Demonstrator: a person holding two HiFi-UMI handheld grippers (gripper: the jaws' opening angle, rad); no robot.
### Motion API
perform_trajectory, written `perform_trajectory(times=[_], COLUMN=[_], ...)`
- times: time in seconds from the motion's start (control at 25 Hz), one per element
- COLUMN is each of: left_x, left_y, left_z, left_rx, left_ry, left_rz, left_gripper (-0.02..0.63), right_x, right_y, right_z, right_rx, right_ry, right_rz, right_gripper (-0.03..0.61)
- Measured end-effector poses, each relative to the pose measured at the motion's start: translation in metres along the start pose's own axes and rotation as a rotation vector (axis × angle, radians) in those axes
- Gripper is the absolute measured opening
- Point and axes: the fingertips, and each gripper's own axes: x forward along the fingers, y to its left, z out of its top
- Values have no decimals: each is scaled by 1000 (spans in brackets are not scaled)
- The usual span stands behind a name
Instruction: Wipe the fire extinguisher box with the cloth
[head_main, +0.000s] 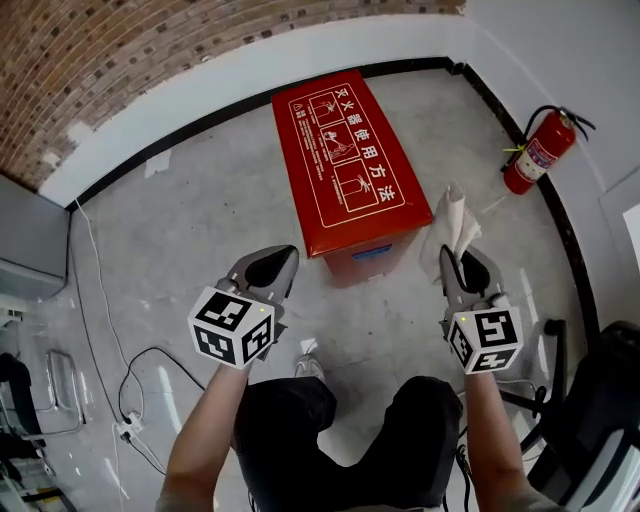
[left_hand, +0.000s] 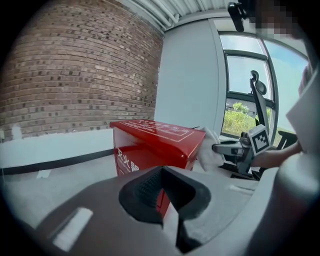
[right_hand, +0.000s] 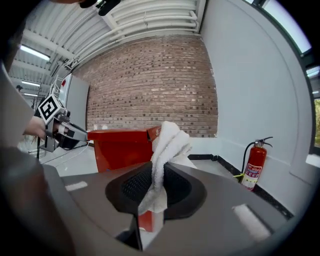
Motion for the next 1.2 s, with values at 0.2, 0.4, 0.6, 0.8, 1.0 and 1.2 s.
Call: perform_trajectory(times=[0.2,0.4,0.6,0.8,1.0,1.2], left_x=[11,13,2,-16,-24,-20], left_y=[-6,-16,-25,-24,-27,-25], left_z=[-27,-48,-64,-78,-96,-113], left_rx=[47,34,13,1,1,-2], left_ry=[2,-5,4,14,33,46], left_rz=[12,47,75,122,141,151], left_gripper=[0,0,0,0,0,0], right_x=[33,41,49,55,63,76], right_y=[24,54,98,147,206,231], right_z=[-17,-15,-16,-18,-28,-59], right_rx=[-29,-46,-43,-89,-227,-288], right_ry=[-101,-170,-178,-172,-147,-105], right_rz=[70,156,268,386,528,625], right_gripper=[87,86,86,86,86,86])
